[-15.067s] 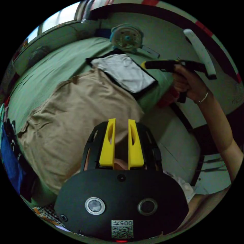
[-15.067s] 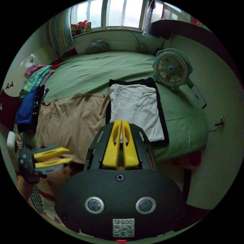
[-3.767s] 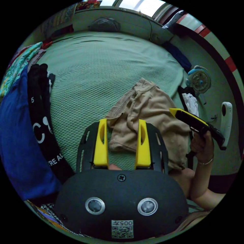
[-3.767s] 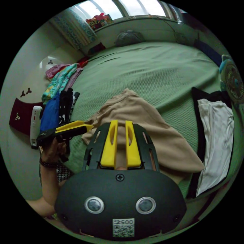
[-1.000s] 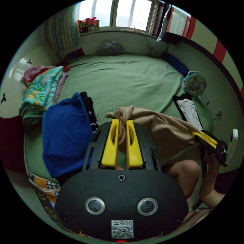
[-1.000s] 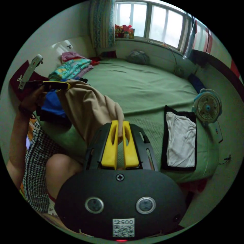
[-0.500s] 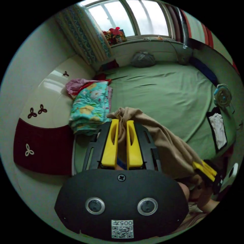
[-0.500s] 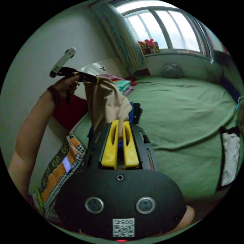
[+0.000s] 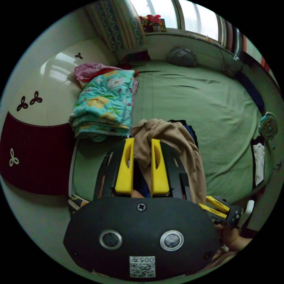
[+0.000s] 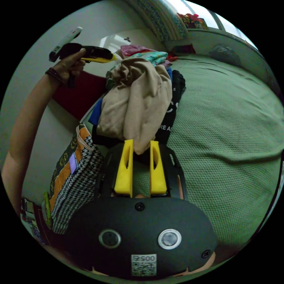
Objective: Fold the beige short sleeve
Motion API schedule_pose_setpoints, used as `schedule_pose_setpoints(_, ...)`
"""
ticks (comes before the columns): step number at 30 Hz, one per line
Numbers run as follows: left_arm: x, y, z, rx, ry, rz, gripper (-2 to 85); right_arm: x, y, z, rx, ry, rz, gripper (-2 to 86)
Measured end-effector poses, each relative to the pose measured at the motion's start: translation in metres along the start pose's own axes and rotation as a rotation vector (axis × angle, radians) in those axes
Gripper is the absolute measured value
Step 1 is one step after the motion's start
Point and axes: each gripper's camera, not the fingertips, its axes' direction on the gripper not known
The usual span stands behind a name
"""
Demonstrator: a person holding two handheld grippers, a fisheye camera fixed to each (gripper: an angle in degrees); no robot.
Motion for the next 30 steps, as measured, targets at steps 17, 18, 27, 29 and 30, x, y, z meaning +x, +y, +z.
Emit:
schedule_pose_setpoints(17,-0.012,0.189,0.025,-0.113,0.209,-0.02,10.2,-0.023,-0.011,-0.003,-0.07,0.137,-0.061,10.5)
schedule_pose_setpoints(18,-0.011,0.202,0.03,-0.114,0.236,-0.043,10.2,-0.025,-0.011,-0.002,-0.063,0.14,-0.074,10.8)
schedule_pose_setpoints(27,-0.01,0.238,0.063,-0.083,0.192,-0.114,8.5,-0.01,-0.009,0.034,-0.061,0.122,-0.04,6.8)
schedule_pose_setpoints(29,-0.011,0.24,0.066,-0.088,0.219,-0.136,6.3,-0.008,-0.01,0.037,-0.062,0.1,-0.065,2.1)
schedule_pose_setpoints(30,-0.01,0.242,0.065,-0.095,0.219,-0.139,5.3,-0.008,-0.01,0.037,-0.056,0.106,-0.075,0.7)
